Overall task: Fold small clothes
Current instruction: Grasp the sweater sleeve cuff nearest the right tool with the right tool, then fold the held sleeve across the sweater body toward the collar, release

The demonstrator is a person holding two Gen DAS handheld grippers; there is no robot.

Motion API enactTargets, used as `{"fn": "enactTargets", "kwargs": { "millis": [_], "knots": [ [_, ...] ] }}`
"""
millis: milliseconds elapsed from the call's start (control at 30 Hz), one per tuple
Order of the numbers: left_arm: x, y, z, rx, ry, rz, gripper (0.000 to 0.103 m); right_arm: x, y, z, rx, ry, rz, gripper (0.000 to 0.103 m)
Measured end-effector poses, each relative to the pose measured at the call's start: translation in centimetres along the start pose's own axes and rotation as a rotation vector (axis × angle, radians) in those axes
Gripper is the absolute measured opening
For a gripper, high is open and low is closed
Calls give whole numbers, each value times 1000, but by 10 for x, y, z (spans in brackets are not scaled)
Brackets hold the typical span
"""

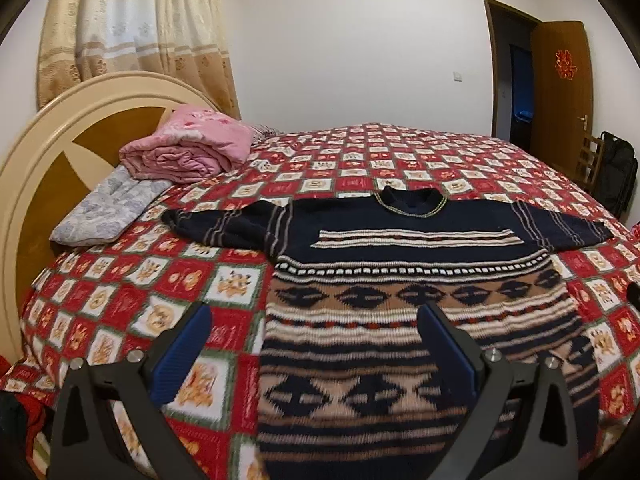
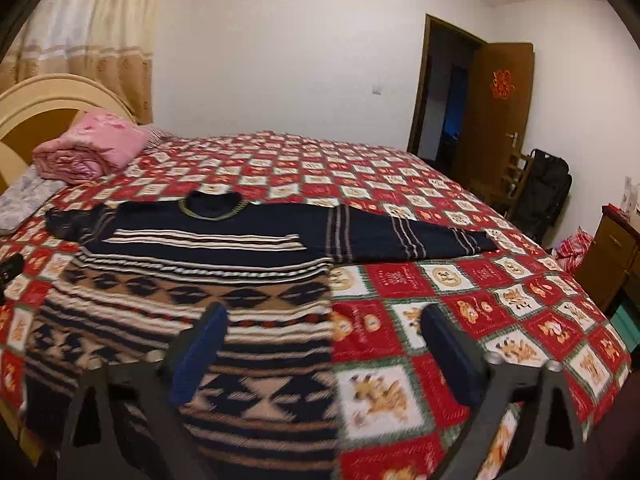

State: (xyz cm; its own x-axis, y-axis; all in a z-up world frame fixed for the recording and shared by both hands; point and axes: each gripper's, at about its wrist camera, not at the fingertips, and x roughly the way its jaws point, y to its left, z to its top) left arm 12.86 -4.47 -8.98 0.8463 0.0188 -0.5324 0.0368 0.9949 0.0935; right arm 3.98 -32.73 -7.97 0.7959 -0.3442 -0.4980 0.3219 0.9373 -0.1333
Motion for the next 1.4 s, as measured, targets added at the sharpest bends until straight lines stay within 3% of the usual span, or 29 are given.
{"fn": "enactTargets", "kwargs": {
  "millis": [133,333,667,833,1100,1333,1367,1400],
  "knots": [
    [32,-9,8,22,21,17,103,40,-27,15,24,45,-47,85],
    [74,-23,20,73,48,42,103,107,-93,41,102,130,-128,64],
    [153,-44,44,110,96,54,103,229,-252,57,468,264,-223,52],
    [177,-48,48,108,127,70,103,282,-301,54,579,301,-252,50],
    [207,-57,45,118,176,90,103,340,-338,50,671,356,-275,40],
    [216,-66,44,148,196,80,103,363,-359,50,718,314,-285,40],
    [217,-67,44,149,201,72,103,365,-362,50,732,307,-275,30],
    [217,-68,44,148,202,69,103,366,-364,50,741,302,-272,12]
  ]
}}
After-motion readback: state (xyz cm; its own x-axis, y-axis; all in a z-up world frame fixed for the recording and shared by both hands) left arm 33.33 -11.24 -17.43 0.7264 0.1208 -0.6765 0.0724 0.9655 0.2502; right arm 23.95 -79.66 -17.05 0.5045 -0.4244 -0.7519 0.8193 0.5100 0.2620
